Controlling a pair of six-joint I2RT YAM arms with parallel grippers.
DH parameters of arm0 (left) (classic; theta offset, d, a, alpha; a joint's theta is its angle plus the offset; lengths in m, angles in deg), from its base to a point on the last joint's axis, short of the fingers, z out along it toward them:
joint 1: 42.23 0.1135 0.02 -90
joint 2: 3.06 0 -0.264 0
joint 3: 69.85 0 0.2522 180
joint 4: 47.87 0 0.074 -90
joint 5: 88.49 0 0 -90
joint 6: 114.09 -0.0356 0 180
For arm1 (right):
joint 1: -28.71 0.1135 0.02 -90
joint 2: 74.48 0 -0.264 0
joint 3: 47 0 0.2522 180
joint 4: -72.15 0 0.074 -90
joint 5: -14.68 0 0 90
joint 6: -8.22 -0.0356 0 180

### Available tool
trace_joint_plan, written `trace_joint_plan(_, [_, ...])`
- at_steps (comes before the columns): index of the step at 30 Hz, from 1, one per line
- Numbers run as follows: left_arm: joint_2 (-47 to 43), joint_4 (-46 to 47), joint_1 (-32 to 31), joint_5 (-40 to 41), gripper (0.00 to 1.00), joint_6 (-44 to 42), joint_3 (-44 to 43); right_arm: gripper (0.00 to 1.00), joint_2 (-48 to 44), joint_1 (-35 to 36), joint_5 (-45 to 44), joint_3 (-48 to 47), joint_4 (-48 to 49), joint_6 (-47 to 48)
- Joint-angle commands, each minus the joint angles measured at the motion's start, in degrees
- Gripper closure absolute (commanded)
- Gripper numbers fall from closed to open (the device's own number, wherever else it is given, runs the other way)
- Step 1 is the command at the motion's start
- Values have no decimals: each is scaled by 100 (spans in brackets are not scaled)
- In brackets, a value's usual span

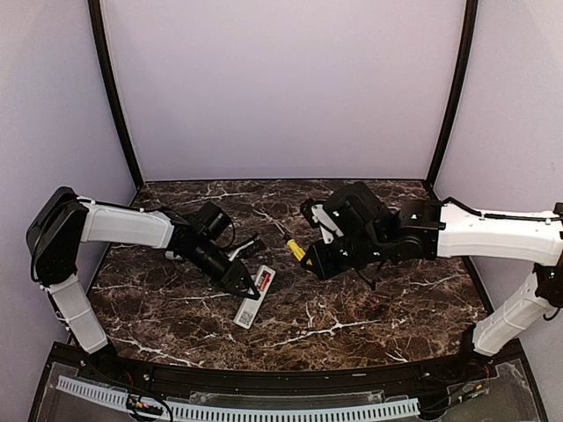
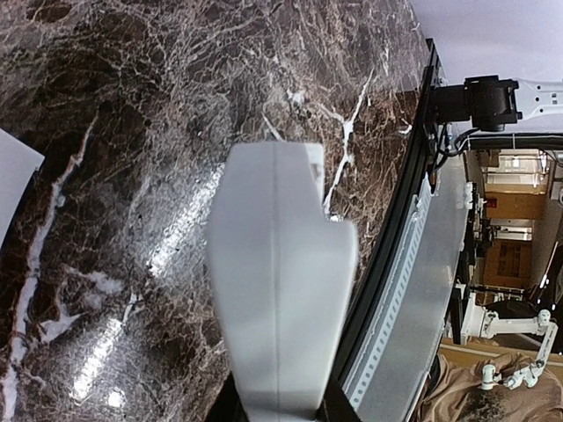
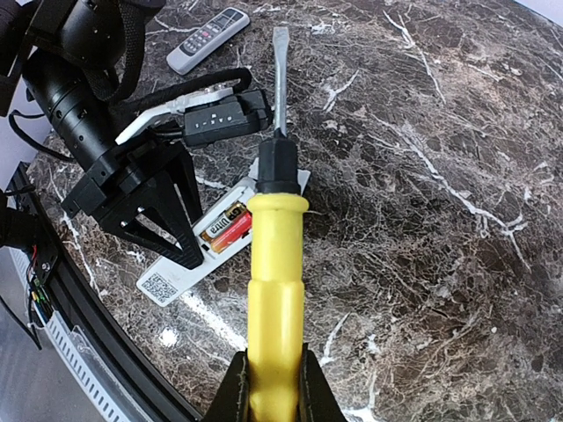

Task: Unload the batteries from the remote control
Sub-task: Place the remote control without the battery cover at the center of the board.

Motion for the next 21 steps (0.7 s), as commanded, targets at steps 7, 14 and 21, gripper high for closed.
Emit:
trace_joint_plan(7, [586,-899,-237,448,78,-894,-677,100,-291,-151,-25,319,389,14])
trace_joint_plan(14, [1064,-1052,-453,566,77,-1091,-1100,100,-289,-167,-9,368,490,18])
trace_joint_plan(21, [1251,-1028,-478,777,67,-1273,-1285,100,-385,-184,-33,471,576,-8])
